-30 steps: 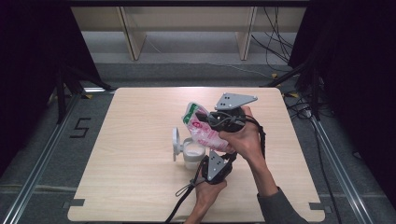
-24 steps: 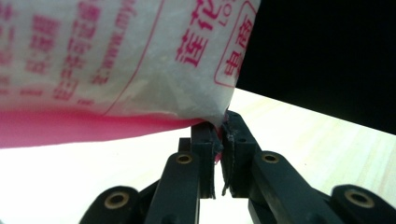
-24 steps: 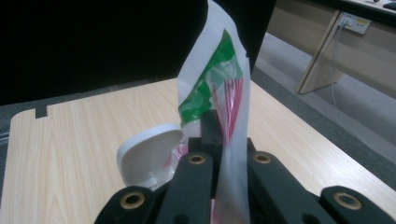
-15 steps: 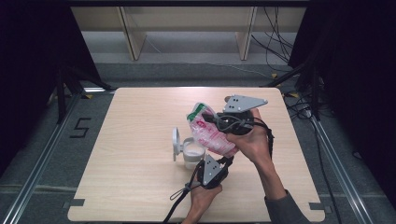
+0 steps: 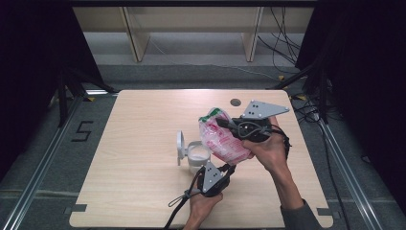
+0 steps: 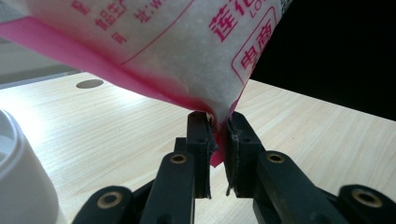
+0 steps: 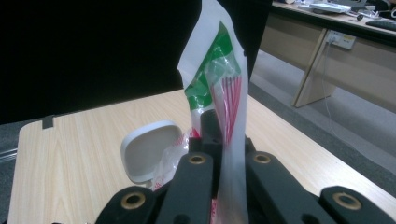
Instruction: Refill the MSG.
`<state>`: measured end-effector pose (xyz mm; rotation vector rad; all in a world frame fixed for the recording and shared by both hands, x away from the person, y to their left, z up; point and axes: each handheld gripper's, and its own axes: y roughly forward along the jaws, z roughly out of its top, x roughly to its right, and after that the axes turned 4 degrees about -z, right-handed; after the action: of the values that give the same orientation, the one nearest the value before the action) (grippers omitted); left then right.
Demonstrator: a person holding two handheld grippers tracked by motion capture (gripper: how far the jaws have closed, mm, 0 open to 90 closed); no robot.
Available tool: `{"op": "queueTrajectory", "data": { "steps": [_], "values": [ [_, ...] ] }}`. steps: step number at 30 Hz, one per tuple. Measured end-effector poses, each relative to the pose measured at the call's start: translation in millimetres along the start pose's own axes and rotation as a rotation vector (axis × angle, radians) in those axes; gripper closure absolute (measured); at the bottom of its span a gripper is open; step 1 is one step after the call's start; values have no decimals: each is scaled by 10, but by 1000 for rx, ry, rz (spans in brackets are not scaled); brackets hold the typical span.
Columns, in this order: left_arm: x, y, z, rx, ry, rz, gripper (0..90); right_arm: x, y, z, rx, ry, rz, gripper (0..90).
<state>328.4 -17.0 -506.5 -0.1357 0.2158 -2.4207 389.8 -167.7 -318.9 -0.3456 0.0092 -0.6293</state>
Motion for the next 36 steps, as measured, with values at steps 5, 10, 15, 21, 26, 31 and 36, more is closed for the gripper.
{"op": "queueTrajectory", "data": {
  "steps": [5,10,15,21,26,31,36],
  "values": [
    [11,-27,-1,-4,-4,-3,783,17,-52,-34,20,16,12,900],
    [1,-76,8,-6,-6,-19,737,35,-104,-49,41,-8,6,900],
    [-2,-162,14,-17,-19,-45,668,17,-153,-83,49,25,29,900],
    [23,-232,10,1,-39,-62,583,-5,-223,-88,61,33,25,900],
    [4,-287,-34,-26,-30,-66,575,16,-270,-105,69,28,29,900],
    [-20,-373,-46,-19,-43,-57,567,35,-301,-129,61,30,9,900],
    [-61,-494,-13,-14,-12,-56,535,73,-302,-213,67,46,10,900]
  ]
}}
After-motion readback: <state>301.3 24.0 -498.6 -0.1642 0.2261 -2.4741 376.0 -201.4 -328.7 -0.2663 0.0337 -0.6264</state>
